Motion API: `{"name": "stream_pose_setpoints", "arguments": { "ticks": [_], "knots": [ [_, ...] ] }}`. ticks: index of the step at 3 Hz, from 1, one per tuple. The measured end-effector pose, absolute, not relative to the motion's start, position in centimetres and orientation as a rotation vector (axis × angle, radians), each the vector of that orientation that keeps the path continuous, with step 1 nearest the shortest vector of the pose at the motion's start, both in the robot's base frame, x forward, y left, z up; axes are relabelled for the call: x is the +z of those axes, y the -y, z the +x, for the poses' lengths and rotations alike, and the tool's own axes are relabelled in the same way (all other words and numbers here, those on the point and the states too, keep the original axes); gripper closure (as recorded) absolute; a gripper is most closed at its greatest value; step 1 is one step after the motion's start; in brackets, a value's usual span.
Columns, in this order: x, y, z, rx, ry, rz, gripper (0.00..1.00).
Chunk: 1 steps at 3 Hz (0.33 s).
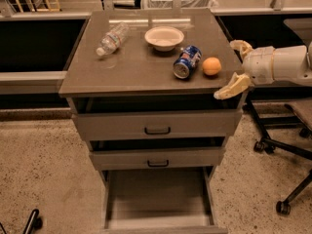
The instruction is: Pick orange from bottom drawer and place on counter
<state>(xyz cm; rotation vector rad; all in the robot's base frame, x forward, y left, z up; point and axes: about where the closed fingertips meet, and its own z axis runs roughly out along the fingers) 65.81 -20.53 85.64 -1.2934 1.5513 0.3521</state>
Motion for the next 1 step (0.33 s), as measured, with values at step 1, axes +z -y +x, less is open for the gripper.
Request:
{"name": "stream_pose_setpoints", "arguments": {
  "ticks": [1],
  "knots": [
    [85.64, 20.53, 65.81, 0.352, -1.551, -1.293, 0.0]
  ]
}}
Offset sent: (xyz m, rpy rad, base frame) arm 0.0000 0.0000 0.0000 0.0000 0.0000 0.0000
